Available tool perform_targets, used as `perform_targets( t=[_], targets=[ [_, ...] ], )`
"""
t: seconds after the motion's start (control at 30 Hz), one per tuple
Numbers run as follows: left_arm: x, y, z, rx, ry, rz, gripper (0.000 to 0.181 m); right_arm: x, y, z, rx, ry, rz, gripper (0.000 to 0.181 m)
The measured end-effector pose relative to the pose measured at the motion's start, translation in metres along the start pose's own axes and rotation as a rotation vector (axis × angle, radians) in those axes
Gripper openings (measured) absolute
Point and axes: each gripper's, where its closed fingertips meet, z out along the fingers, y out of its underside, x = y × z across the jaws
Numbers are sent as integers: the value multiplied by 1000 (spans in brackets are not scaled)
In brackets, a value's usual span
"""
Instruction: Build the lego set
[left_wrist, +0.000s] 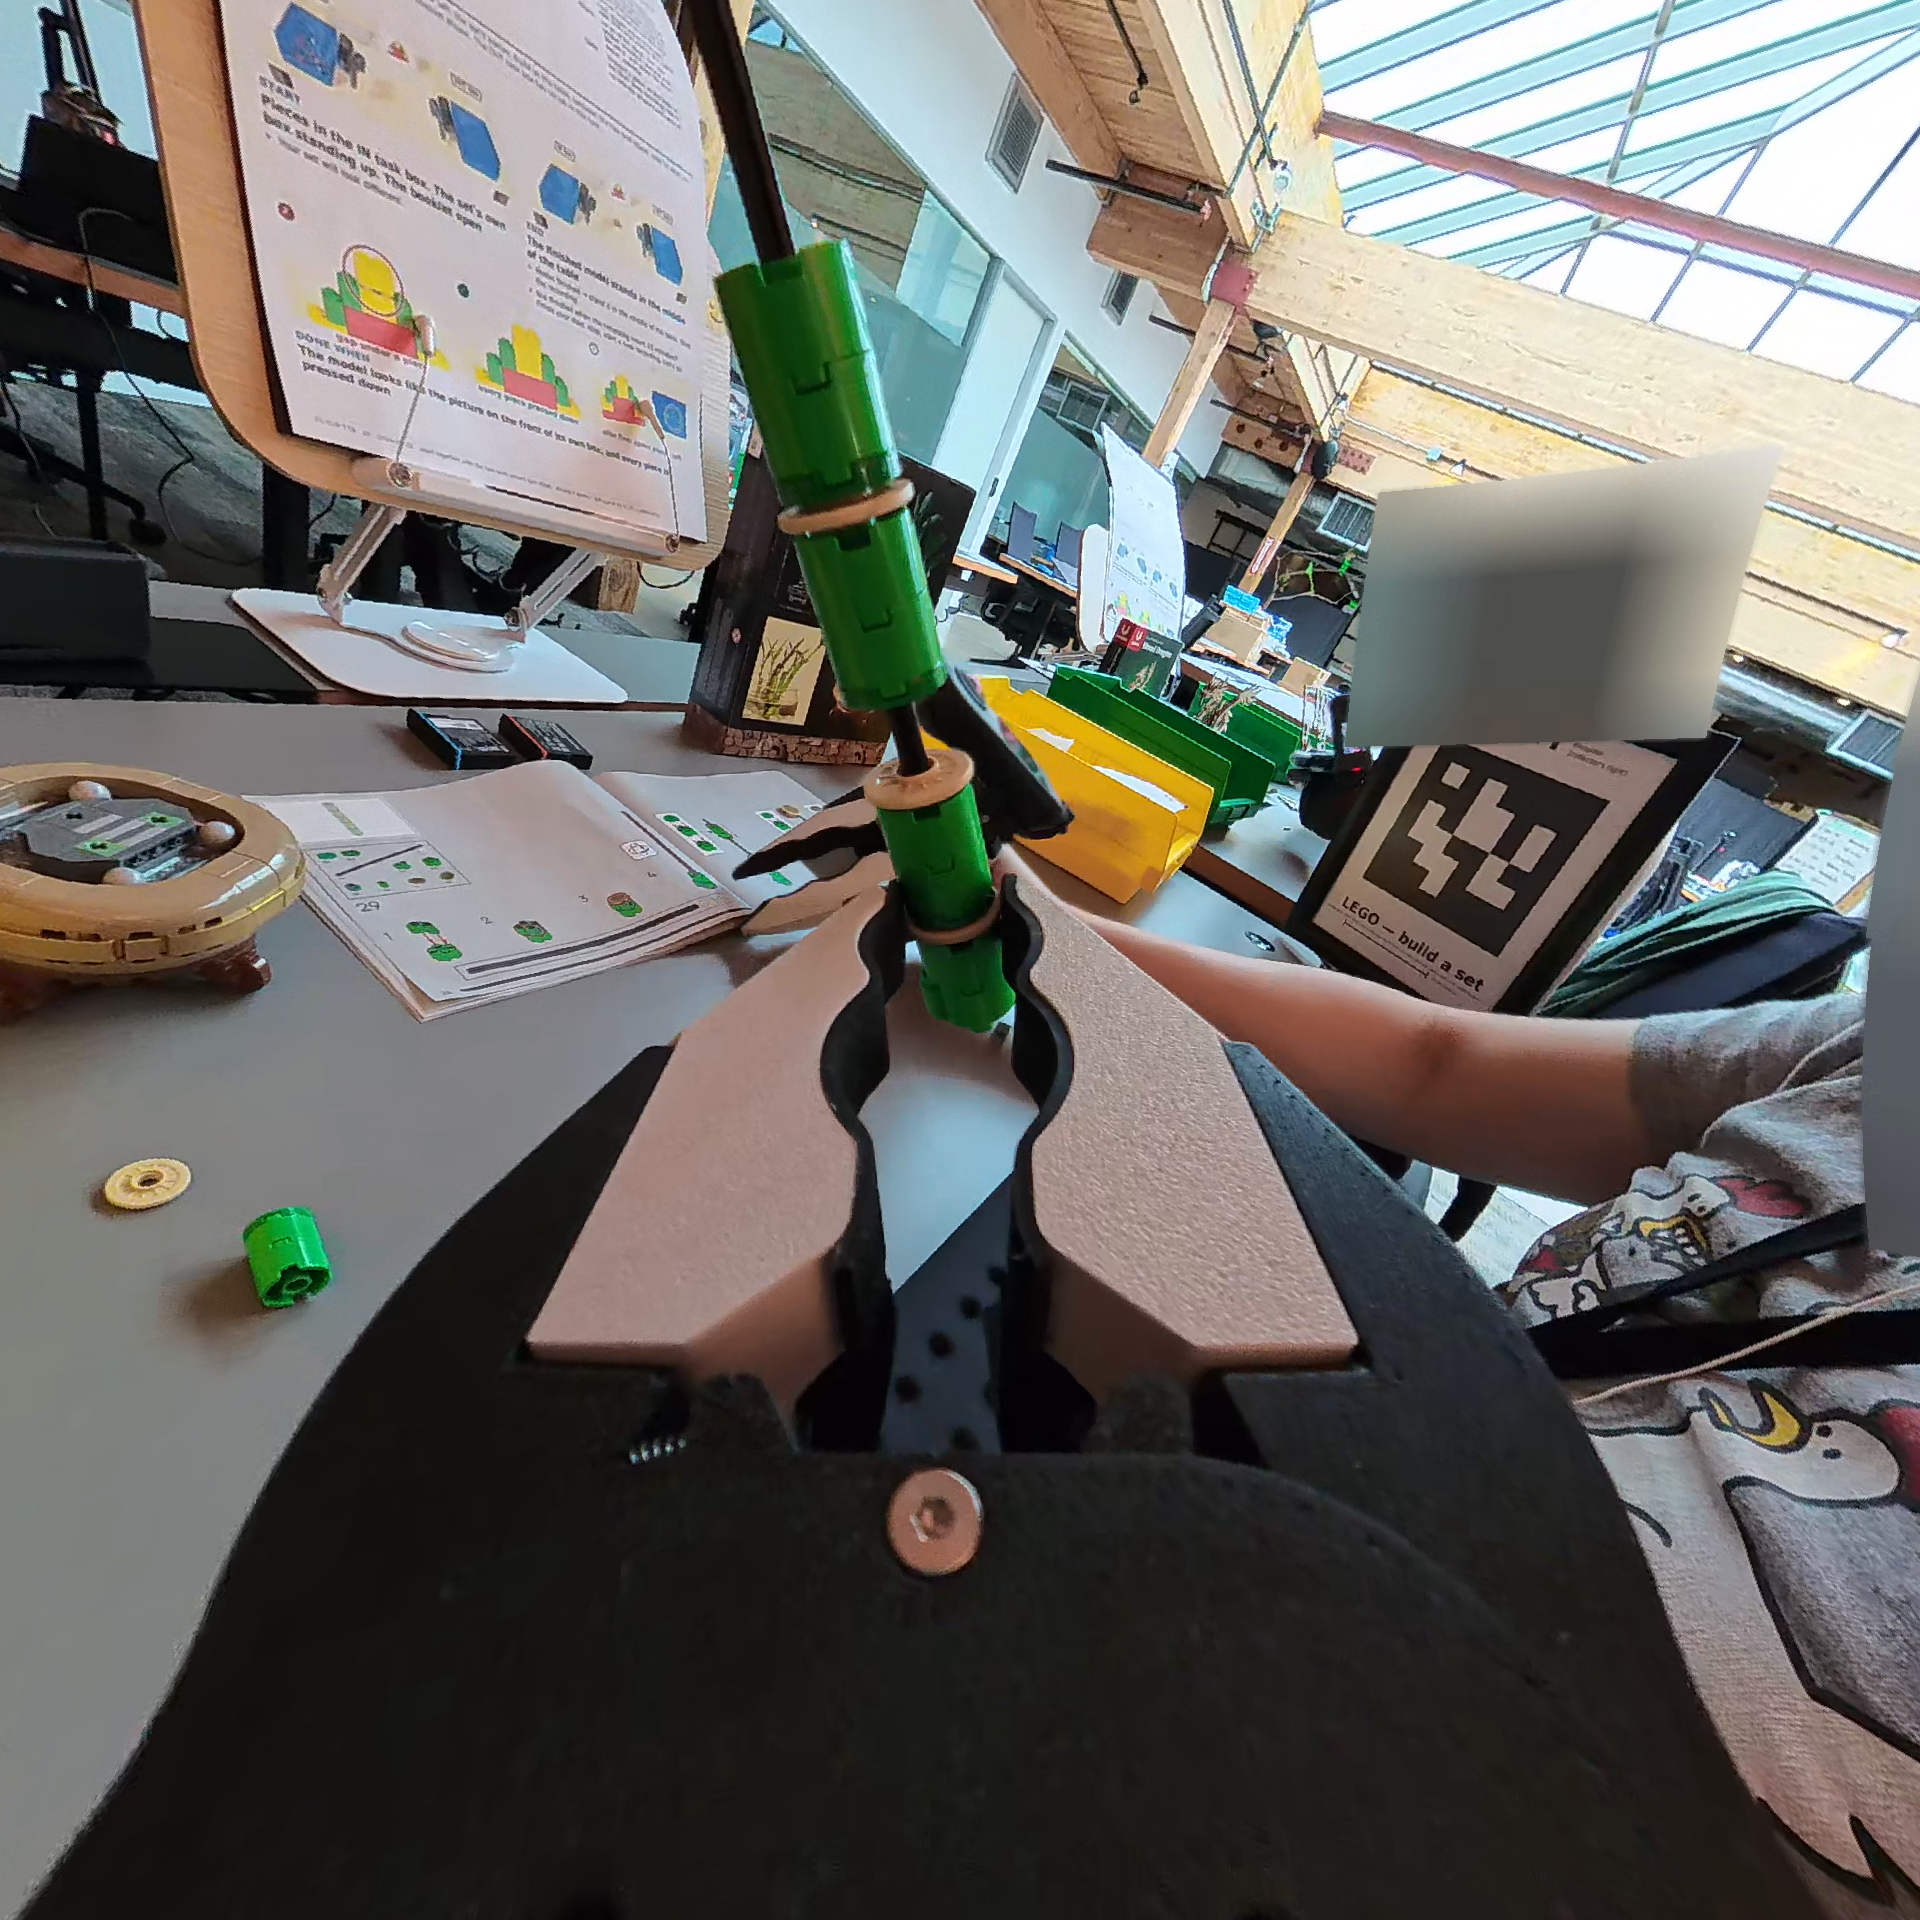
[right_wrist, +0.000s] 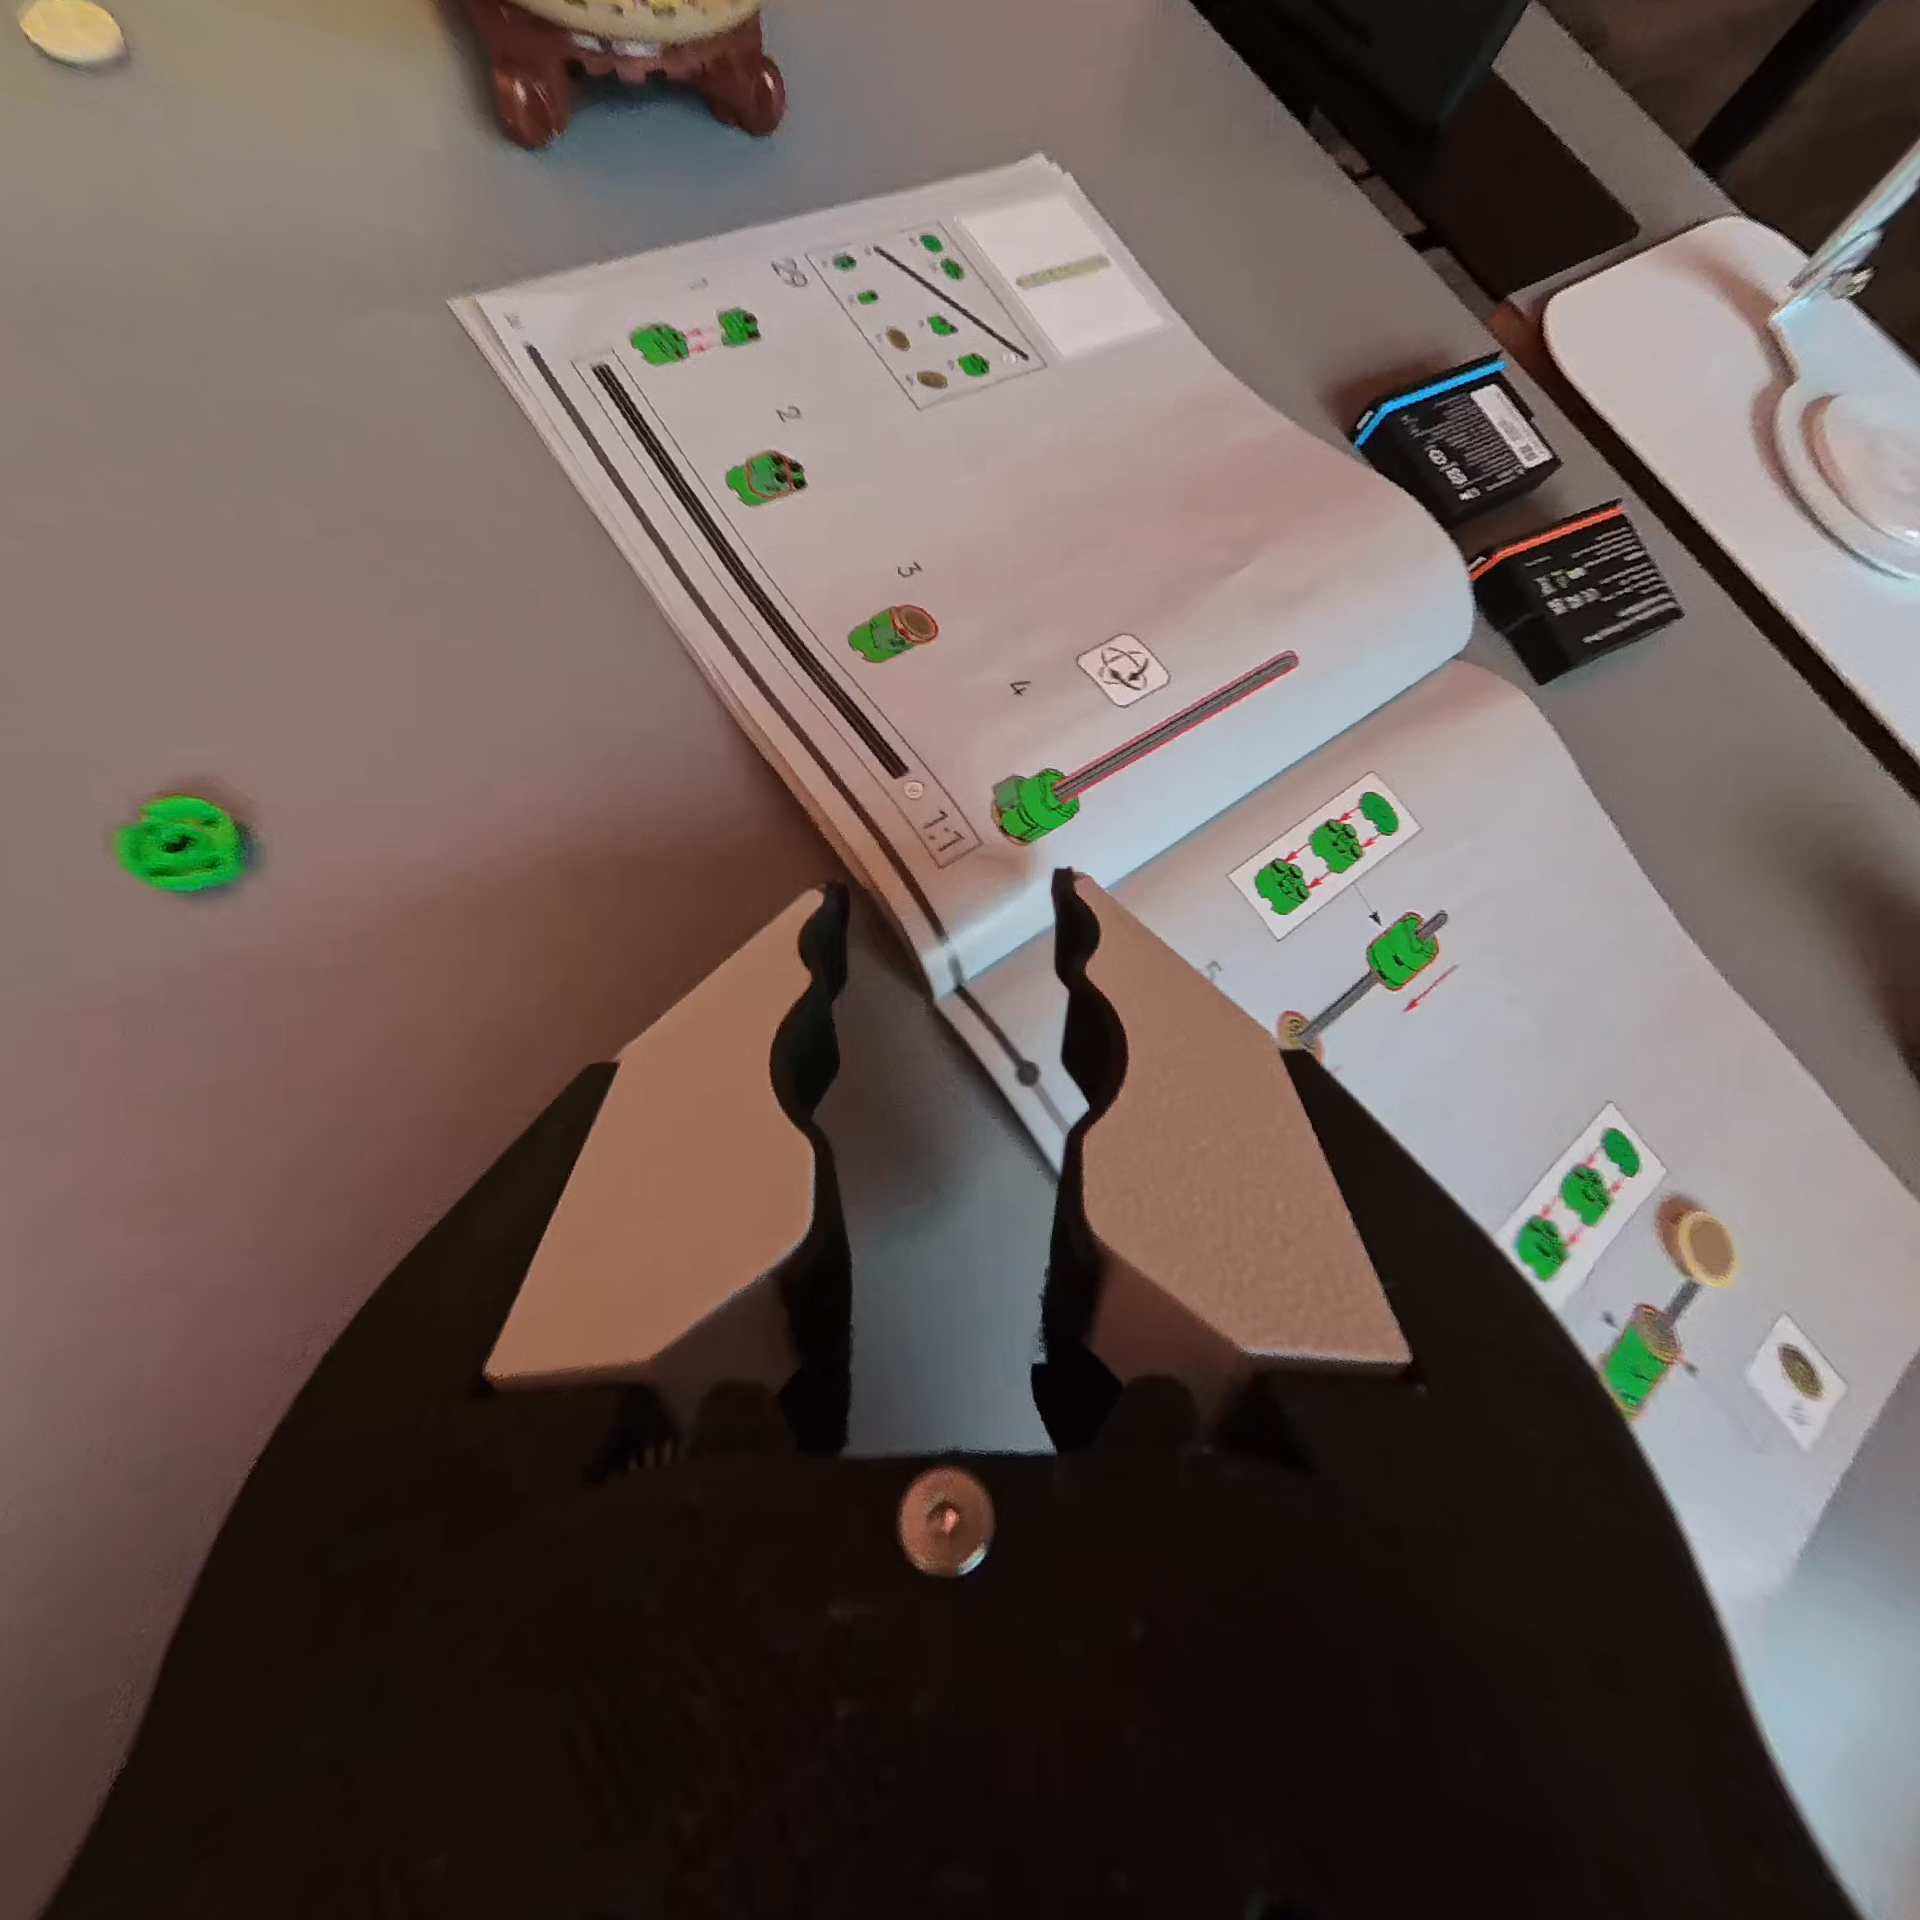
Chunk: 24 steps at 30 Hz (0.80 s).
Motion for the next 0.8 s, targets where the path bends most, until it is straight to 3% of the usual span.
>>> perform_targets(
  t=[0.1,0.17,0.33,0.4,0.47,0.5,0.6,0.7,0.8],
  targets=[
    [0,2,-1,-5,-1,-1,15,4,0,4,-5,32,-29,31],
    [-1,3,-2,-7,-2,-4,15,-3,-3,3,15,-18,-11,0],
    [-3,3,-3,-4,1,-11,15,8,-15,-2,59,11,10,0],
    [-3,3,-4,-7,2,-12,15,0,-19,-4,80,-47,-31,2],
    [-2,4,-5,-10,0,-11,15,1,-17,-4,70,-41,-123,45],
    [-3,4,-6,-11,-3,-11,15,3,-10,-2,32,-32,-183,54],
    [-4,5,-9,-13,-10,-14,15,9,-2,3,22,-2,-270,52],
    [-6,5,-9,-12,-15,-18,15,6,-2,13,37,-84,-75,51],
    [-6,5,-8,-13,-15,-20,15,7,-1,19,26,-144,38,37]
  ],
)
